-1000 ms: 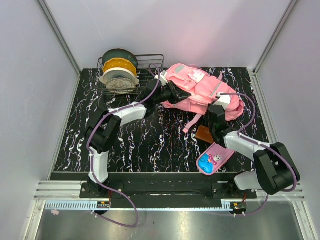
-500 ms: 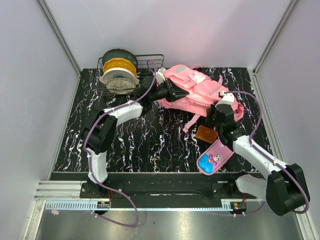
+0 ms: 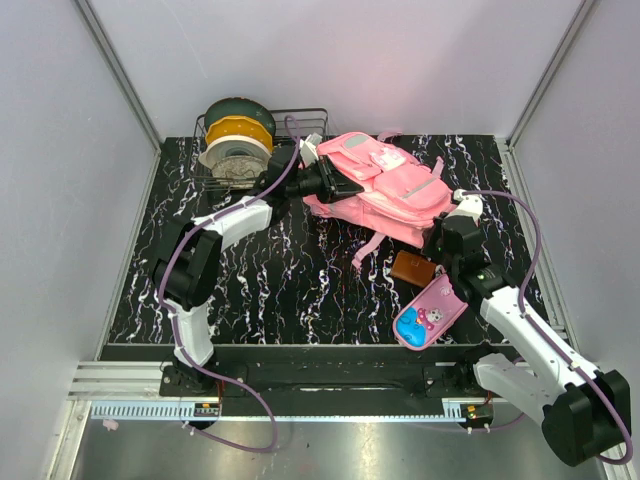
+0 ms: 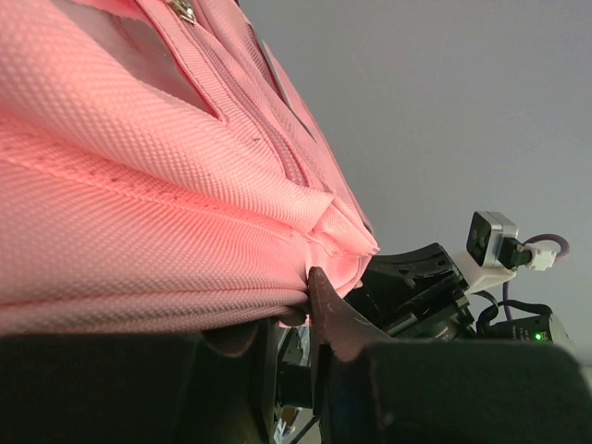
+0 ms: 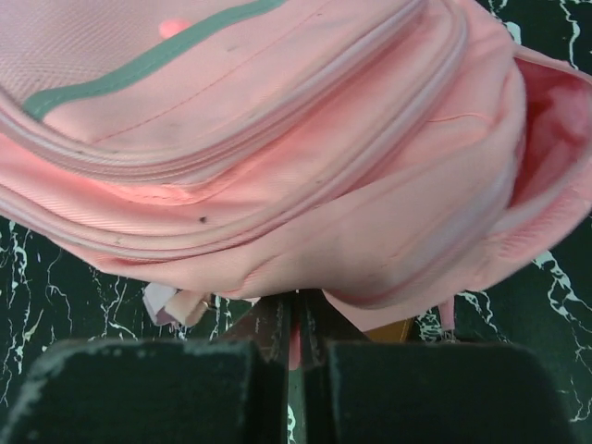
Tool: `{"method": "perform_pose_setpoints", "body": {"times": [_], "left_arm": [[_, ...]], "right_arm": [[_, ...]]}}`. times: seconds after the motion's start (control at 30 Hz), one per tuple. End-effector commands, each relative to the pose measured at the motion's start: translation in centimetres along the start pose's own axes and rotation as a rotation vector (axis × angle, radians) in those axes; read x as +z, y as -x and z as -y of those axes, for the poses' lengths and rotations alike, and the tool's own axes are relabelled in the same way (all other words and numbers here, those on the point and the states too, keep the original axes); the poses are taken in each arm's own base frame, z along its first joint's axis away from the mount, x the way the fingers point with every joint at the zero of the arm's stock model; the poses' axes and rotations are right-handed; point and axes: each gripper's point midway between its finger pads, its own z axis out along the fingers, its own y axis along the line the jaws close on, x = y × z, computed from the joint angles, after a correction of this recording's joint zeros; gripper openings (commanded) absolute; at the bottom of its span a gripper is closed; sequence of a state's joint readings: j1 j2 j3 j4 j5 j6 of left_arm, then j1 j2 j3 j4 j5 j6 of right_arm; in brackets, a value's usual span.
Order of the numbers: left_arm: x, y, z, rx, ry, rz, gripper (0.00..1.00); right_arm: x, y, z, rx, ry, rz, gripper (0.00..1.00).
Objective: Pack the student bag
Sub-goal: Zip the student bag at the center of the board.
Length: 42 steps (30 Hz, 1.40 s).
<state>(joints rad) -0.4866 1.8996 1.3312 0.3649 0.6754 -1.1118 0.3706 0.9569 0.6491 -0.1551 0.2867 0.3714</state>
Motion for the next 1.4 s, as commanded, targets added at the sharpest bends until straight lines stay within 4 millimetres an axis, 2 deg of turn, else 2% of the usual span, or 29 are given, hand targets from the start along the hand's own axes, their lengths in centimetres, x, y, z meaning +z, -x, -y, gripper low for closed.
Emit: {"method": "perform_pose_setpoints", "body": {"times": [0.0, 0.17, 0.23, 0.27, 0.3, 0.33, 0.37, 0.4, 0.43, 0.47, 0.5, 0.53, 0.6, 0.63, 0.7, 0.73, 0.8, 0.83, 0.9, 0.93, 1.0, 1.03, 1.1, 1.13, 1.27, 1.37], "left_arm": [[-4.6, 5.8, 7.3, 0.243, -0.175, 0.155, 0.00], [-5.1, 5.0, 6.0, 0.239, -0.183, 0.084, 0.00], [-5.3, 4.4, 5.4, 0.244, -0.175, 0.074, 0.07], [-5.5, 4.2, 5.2, 0.249, -0.170, 0.064, 0.34], [-5.5, 3.9, 4.9, 0.263, -0.159, 0.054, 0.43], [-5.6, 3.2, 4.9, 0.269, -0.157, 0.026, 0.50], [-5.7, 2.6, 5.5, 0.291, -0.157, 0.013, 0.60], [-5.8, 2.2, 5.5, 0.345, -0.147, 0.008, 0.99], [-5.9, 1.7, 5.0, 0.336, -0.099, 0.002, 0.99], [-6.4, 1.1, 6.1, 0.376, -0.093, 0.006, 0.99], [-6.5, 0.9, 5.2, 0.405, -0.024, 0.018, 0.99], [-7.0, -0.1, 6.1, 0.431, -0.013, 0.022, 0.99], [-7.4, -0.8, 5.7, 0.440, 0.037, 0.061, 0.99], [-7.6, -3.1, 5.6, 0.432, 0.038, 0.041, 0.99], [-7.3, -4.8, 5.9, 0.416, 0.026, 0.051, 0.99], [-6.8, -7.5, 5.7, 0.397, 0.007, 0.011, 0.99], [-5.9, -9.4, 6.6, 0.366, -0.044, 0.014, 0.99], [-5.3, -11.5, 6.4, 0.356, -0.056, -0.026, 0.99], [-4.6, -12.9, 6.5, 0.339, -0.063, -0.043, 0.99], [-4.2, -14.2, 6.1, 0.326, -0.063, -0.070, 0.99], [-3.9, -14.9, 6.1, 0.294, -0.070, -0.066, 0.99], [-4.1, -15.9, 5.2, 0.272, -0.057, -0.079, 0.99], [-4.2, -16.2, 4.7, 0.228, -0.049, -0.055, 0.99], [-4.5, -16.9, 3.8, 0.210, -0.033, -0.059, 0.99], [-4.5, -17.4, 3.2, 0.181, -0.024, -0.032, 0.99], [-4.0, -17.0, 2.9, 0.174, -0.020, -0.003, 0.99]], "right_arm": [[-1.7, -0.2, 6.2, 0.031, -0.298, 0.017, 0.00], [-2.7, -0.2, 7.6, 0.116, -0.366, 0.052, 0.00], [-3.0, 0.0, 7.2, 0.135, -0.339, 0.062, 0.00], [-3.1, 0.8, 6.2, 0.136, -0.281, 0.081, 0.00], [-3.0, 1.0, 5.1, 0.122, -0.216, 0.075, 0.00], [-3.0, 0.8, 3.0, 0.103, -0.105, 0.037, 0.00], [-2.9, 0.8, 2.1, 0.108, -0.062, 0.022, 0.00], [-2.9, 0.6, 1.5, 0.113, -0.033, 0.003, 0.00], [-3.0, 0.7, 0.3, 0.119, 0.025, -0.022, 0.00], [-2.8, 0.2, 0.0, 0.120, 0.036, -0.050, 0.00], [-2.8, 0.0, -0.4, 0.127, 0.053, -0.064, 0.00], [-3.0, -0.1, -1.2, 0.139, 0.090, -0.079, 0.00], [-3.2, -0.1, -1.8, 0.150, 0.126, -0.083, 0.00], [-3.3, -0.2, -2.2, 0.154, 0.146, -0.091, 0.00], [-3.7, -0.4, -2.9, 0.153, 0.184, -0.104, 0.00], [-3.9, -0.5, -3.1, 0.146, 0.200, -0.110, 0.00], [-4.4, -0.8, -4.1, 0.136, 0.259, -0.133, 0.00], [-4.7, -1.0, -4.7, 0.125, 0.285, -0.140, 0.00], [-5.2, -0.9, -5.4, 0.111, 0.310, -0.151, 0.00], [-5.5, -1.0, -5.7, 0.097, 0.322, -0.155, 0.00], [-6.4, -1.2, -6.9, 0.070, 0.368, -0.167, 0.00], [-6.8, -1.2, -7.2, 0.060, 0.384, -0.171, 0.00], [-7.5, -1.6, -8.1, 0.043, 0.408, -0.187, 0.00], [-7.7, -1.8, -8.2, 0.037, 0.413, -0.195, 0.00], [-8.6, -2.7, -9.3, 0.033, 0.463, -0.216, 0.00], [-9.2, -3.1, -10.1, 0.022, 0.503, -0.230, 0.00]]}}
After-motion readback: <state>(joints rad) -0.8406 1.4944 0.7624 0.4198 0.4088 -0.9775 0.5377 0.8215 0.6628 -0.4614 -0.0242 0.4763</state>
